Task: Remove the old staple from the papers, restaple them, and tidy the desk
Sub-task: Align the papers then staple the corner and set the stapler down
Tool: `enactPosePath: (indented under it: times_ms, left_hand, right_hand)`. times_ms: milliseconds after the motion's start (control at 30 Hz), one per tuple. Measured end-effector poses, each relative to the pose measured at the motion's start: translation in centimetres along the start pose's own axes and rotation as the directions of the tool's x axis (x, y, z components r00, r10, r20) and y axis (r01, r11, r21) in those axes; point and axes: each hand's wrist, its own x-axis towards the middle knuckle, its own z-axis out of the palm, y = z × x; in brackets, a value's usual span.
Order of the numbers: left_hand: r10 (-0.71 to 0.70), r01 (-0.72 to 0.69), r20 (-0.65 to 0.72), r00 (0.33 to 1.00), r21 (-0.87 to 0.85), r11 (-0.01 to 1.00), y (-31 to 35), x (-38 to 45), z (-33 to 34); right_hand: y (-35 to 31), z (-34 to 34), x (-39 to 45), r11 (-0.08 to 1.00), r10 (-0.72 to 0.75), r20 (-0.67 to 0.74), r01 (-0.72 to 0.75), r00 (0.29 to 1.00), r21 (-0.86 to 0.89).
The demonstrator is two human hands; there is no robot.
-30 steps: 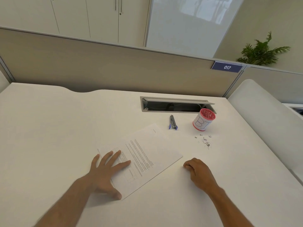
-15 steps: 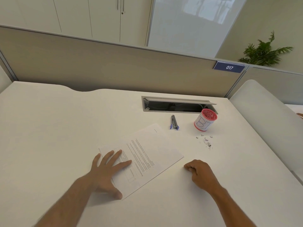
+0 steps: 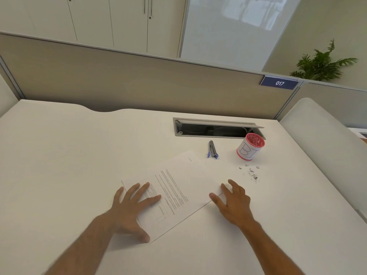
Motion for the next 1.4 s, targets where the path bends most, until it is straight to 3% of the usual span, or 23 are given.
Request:
enactPosePath:
  times_ms: [167, 233, 333, 400, 433, 500, 567, 600, 733, 900, 1033, 1133, 1267, 1400]
  left_hand:
    - [-0.006, 0.006, 0.016, 1.000, 0.026, 1.000, 0.1, 0.0, -0.2]
    - [-0.004, 0.004, 0.016, 1.000, 0.019, 1.000, 0.1, 0.0, -0.2]
    - [-0.002, 0.002, 0.021, 1.000, 0.012, 1.000, 0.0, 0.0, -0.2]
    - [-0.002, 0.001, 0.025, 1.000, 0.021, 1.000, 0.0, 0.0, -0.2]
    - [0.000, 0.000, 0.025, 1.000, 0.020, 1.000, 0.0, 0.0, -0.2]
    - [0.003, -0.004, 0.020, 1.000, 0.004, 1.000, -0.1, 0.1, -0.2]
    - [0.004, -0.004, 0.016, 1.000, -0.004, 1.000, -0.1, 0.1, -0.1]
    - [0.004, -0.004, 0.016, 1.000, -0.003, 1.000, -0.1, 0.0, -0.2]
    - [0.004, -0.004, 0.016, 1.000, 0.001, 1.000, 0.1, -0.1, -0.4]
    - [0.013, -0.013, 0.018, 1.000, -0.020, 1.000, 0.0, -0.1, -0.4]
    - [0.029, -0.029, 0.002, 1.000, -0.035, 0.999, -0.1, -0.2, -0.4]
    - [0.040, -0.040, -0.014, 0.999, -0.031, 0.999, -0.2, -0.2, -0.4]
    - [0.053, -0.056, -0.078, 0.996, -0.035, 0.998, -0.6, -0.4, 0.3]
    - [-0.034, -0.008, -0.267, 0.963, -0.155, 0.988, -0.2, -1.1, 0.8]
  right_hand:
    - [-1.0, 1.1, -0.8, 0.996, -0.011, 0.020, 0.013, 1.000, -0.088]
    - [-0.9, 1.2, -1.1, 0.998, -0.039, 0.037, 0.040, 0.999, -0.047]
    - [-1.4, 1.1, -1.1, 0.980, -0.088, 0.117, 0.065, 0.989, 0.190]
    - [-2.8, 0.3, -1.1, 0.903, -0.129, 0.124, 0.065, 0.984, 0.424]
    - [-3.7, -0.3, -1.1, 0.808, -0.129, 0.109, 0.041, 0.986, 0.588]
    - [-5.1, -1.9, -0.7, 0.430, -0.118, 0.110, -0.049, 0.987, 0.901]
    - [-5.9, -3.5, 0.5, 0.115, -0.045, 0.193, -0.187, 0.980, 0.976]
    - [-6.0, -4.0, 1.1, 0.082, -0.008, 0.245, -0.244, 0.969, 0.966]
    - [-5.9, -4.2, 2.7, 0.297, 0.127, 0.304, -0.329, 0.944, 0.896]
    - [-4.7, -5.4, 6.0, 0.290, 0.223, 0.390, -0.443, 0.893, 0.848]
    - [-4.7, -5.1, 7.6, 0.574, 0.154, 0.383, -0.398, 0.911, 0.716]
    - [-4.6, -4.3, 7.8, 0.686, 0.122, 0.316, -0.310, 0.941, 0.658]
    - [-4.3, -3.8, 6.7, 0.678, 0.139, 0.239, -0.268, 0.961, 0.684]
    - [-3.2, -3.5, 5.3, 0.554, 0.101, 0.170, -0.197, 0.980, 0.809]
